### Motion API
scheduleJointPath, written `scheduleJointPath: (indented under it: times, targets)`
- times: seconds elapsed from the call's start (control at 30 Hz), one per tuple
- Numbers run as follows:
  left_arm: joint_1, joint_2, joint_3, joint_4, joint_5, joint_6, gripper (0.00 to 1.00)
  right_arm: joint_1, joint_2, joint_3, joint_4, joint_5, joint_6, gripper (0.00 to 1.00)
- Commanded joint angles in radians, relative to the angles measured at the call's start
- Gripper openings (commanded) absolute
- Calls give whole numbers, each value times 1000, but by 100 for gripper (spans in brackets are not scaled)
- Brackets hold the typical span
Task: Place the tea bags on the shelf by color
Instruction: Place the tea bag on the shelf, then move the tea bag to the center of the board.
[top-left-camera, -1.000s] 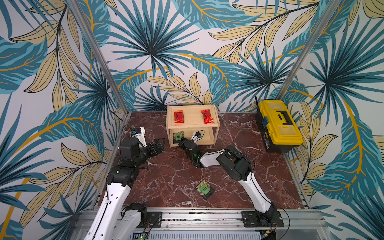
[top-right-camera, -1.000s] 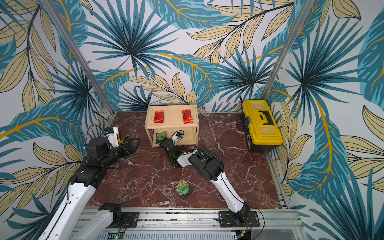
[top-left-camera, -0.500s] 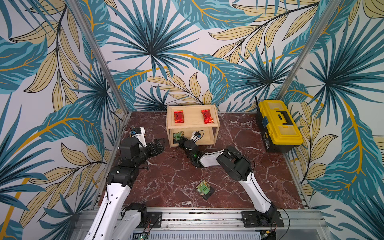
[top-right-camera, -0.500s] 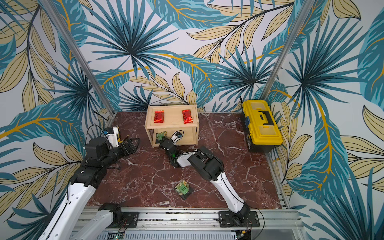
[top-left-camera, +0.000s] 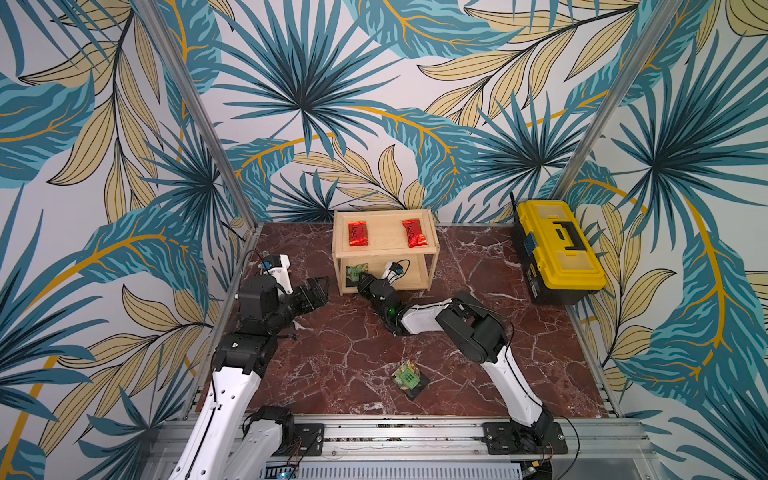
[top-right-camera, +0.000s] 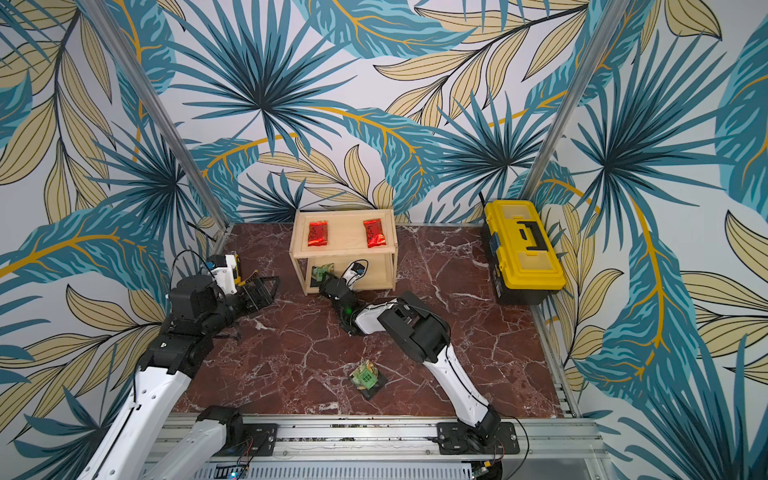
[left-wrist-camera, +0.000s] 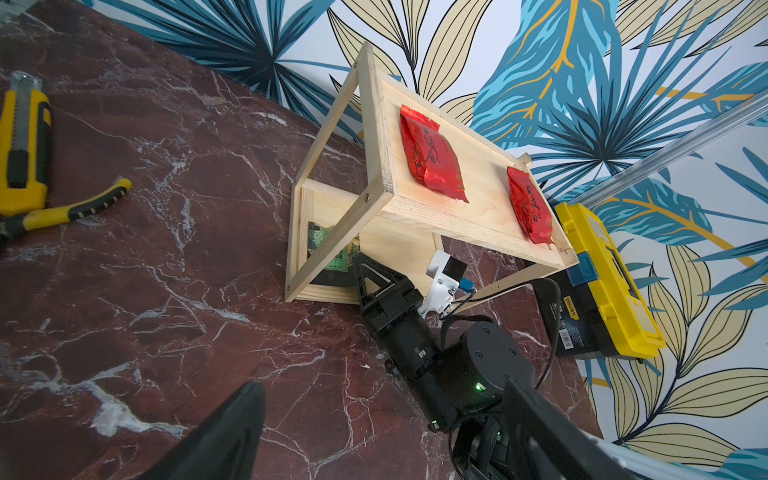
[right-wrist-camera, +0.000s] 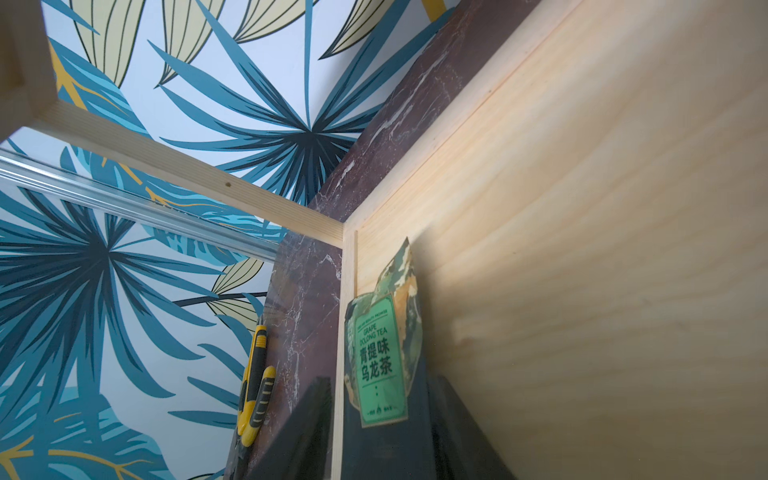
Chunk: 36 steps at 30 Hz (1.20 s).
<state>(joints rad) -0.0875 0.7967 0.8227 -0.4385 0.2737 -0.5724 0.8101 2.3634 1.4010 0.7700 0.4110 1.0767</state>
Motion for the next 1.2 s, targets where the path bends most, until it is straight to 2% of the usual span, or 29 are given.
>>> scheduleJointPath:
  times: [0.0, 0.43, 0.57, 0.87, 1.0, 1.17]
  targets:
    - [10, -20, -4, 10, 4, 11, 94, 0, -53, -37, -23, 3, -28, 45]
    - [10, -18, -14, 19, 6, 4, 94, 0, -154, -143, -20, -4, -84, 47]
    - [11, -18, -19, 19, 22, 3, 94, 0, -213, -185, -32, -47, -122, 47]
    - [-13, -68, -71, -23, 75, -18, 93, 72, -517, -456, -169, -151, -386, 46]
    - [-82, -110, -118, -51, 28, -33, 93, 140, -660, -564, -284, -207, -502, 46]
    - [-178, -133, -173, -77, 18, -70, 92, 252, -832, -643, -557, -143, -618, 46]
